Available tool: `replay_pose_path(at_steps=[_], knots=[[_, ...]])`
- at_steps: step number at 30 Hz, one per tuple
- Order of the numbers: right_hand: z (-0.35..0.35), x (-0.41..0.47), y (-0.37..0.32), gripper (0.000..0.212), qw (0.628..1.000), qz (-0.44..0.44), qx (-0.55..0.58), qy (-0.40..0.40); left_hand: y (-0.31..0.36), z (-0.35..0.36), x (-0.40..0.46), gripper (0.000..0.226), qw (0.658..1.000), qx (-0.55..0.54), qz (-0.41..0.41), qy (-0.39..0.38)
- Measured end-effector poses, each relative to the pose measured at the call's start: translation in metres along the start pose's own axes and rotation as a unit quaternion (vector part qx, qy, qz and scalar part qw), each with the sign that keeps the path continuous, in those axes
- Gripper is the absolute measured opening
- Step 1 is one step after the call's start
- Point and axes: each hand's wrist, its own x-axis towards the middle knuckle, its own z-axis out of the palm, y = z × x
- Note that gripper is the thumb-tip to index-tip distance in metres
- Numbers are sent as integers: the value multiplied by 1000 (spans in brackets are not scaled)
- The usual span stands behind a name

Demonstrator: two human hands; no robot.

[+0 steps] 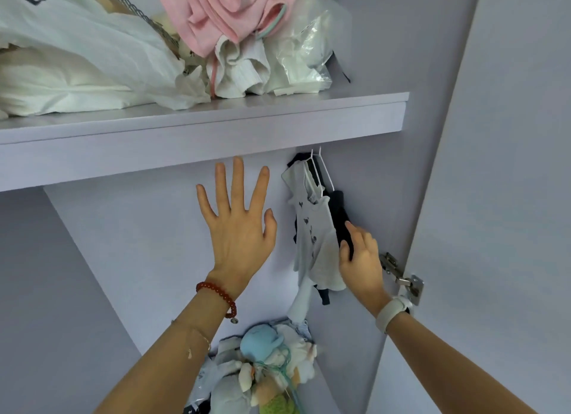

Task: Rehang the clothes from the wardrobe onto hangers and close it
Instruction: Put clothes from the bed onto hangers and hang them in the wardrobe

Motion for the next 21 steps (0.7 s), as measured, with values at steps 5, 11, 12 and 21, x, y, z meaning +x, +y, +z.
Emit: replay_pose_path(at_steps=[5, 11, 12, 21], knots=[[-29, -98, 25, 40, 996, 5, -88, -14, 28, 6, -99, 63, 967, -141, -52, -207], [-71, -243, 60, 44, 959, 150, -235, -60, 77, -8, -215, 59, 872, -219, 40, -436], [-82, -270, 65, 46, 946, 188, -256, -66, 91, -17, -230, 58, 857, -241, 61, -452], [-207, -508, 52, 42, 811, 492, -311, 64, 246, -134, -332, 47, 690, -394, 310, -522]])
